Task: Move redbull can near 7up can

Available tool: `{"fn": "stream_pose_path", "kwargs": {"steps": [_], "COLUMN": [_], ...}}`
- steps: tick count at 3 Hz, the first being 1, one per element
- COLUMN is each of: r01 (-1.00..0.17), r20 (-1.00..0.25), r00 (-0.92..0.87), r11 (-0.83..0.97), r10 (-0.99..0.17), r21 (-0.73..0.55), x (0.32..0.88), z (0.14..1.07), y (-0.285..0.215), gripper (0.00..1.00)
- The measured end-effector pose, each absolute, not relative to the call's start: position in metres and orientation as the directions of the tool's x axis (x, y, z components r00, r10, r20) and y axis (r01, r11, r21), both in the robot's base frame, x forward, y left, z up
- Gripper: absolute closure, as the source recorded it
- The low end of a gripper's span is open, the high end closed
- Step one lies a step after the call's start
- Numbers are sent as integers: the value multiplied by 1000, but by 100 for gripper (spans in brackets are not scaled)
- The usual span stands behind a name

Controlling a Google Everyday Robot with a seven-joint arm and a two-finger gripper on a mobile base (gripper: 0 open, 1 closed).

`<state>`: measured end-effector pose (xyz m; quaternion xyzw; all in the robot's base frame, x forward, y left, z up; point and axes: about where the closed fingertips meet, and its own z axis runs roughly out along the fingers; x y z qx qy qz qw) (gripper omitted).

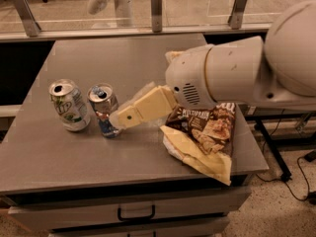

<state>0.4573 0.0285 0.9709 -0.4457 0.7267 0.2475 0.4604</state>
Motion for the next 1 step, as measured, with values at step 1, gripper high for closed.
{"fn": "stream_pose_path", "kwargs": {"steps": [1], "r01": [-864], "r20": [-886], "r00": [-198], "r11": [501], "r10": [-419], "r21": [-44], "x": [450], "z": [981], "y": [30], "gripper": [0]}}
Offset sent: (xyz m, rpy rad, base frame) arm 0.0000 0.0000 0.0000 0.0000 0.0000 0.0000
